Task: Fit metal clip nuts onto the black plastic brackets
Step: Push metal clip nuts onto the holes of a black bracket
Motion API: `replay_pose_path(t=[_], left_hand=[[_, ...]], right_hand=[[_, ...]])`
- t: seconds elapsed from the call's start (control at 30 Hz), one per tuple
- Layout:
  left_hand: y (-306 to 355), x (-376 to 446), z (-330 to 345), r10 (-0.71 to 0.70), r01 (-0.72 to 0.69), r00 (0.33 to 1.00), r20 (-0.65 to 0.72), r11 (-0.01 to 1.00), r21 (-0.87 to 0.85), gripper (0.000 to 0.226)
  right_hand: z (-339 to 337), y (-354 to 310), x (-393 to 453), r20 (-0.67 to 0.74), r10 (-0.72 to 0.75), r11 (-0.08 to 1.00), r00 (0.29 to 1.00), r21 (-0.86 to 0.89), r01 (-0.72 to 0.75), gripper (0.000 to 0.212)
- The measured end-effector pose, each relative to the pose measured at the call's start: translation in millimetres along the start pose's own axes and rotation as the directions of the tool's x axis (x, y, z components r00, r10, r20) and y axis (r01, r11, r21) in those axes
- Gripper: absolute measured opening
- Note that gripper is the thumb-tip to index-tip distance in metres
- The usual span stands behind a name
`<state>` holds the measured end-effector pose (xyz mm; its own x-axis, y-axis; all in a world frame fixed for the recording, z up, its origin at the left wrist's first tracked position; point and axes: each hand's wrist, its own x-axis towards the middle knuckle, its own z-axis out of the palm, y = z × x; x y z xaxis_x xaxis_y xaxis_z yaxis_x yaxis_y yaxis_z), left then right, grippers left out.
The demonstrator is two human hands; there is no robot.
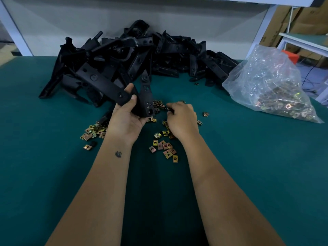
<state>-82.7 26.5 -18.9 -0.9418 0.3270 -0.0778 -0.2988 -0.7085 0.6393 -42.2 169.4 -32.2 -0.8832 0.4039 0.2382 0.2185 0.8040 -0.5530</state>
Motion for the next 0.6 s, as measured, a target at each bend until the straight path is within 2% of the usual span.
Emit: replay_pose_path(t=[0.13,0.3,0.37,0.43,0.5,0.6], left_hand=[[-0.4,0.2,0.5,-0.015,0.014,0.999,-0.029,0.999,-0.035,0.032],[0.6,-0.7,2.5,-0.042,0.036,0.996,-0.074,0.996,-0.078,0.022],[1.4,-1.1,2.7,-0.036,0.027,0.995,-0.098,0.995,-0.093,0.015],[2.5,-1.5,2.4,-0.034,0.022,0.993,-0.114,0.994,-0.105,0.007],[3.1,-1.6,2.6,-0.03,0.017,0.992,-0.126,0.994,-0.107,0.005],[3.5,-1.4,3.8,-0.019,0.003,0.99,-0.142,0.994,-0.109,0.01]], right_hand=[[-2.6,2.4,-1.2,-0.067,0.111,0.972,0.992,0.215,-0.094,0.021],[-7.1,4.2,-5.4,-0.131,0.179,0.927,0.975,0.354,-0.122,0.024],[-9.2,2.5,-6.8,-0.169,0.197,0.934,0.966,0.331,-0.132,0.028],[-9.2,-1.0,-8.8,-0.198,0.147,0.97,0.969,0.222,-0.102,0.036],[-7.5,-6.1,-12.8,-0.208,0.028,0.99,0.978,0.144,0.002,0.032],[-2.7,-13.3,-19.5,-0.106,-0.138,0.987,0.985,0.067,0.146,0.021]])
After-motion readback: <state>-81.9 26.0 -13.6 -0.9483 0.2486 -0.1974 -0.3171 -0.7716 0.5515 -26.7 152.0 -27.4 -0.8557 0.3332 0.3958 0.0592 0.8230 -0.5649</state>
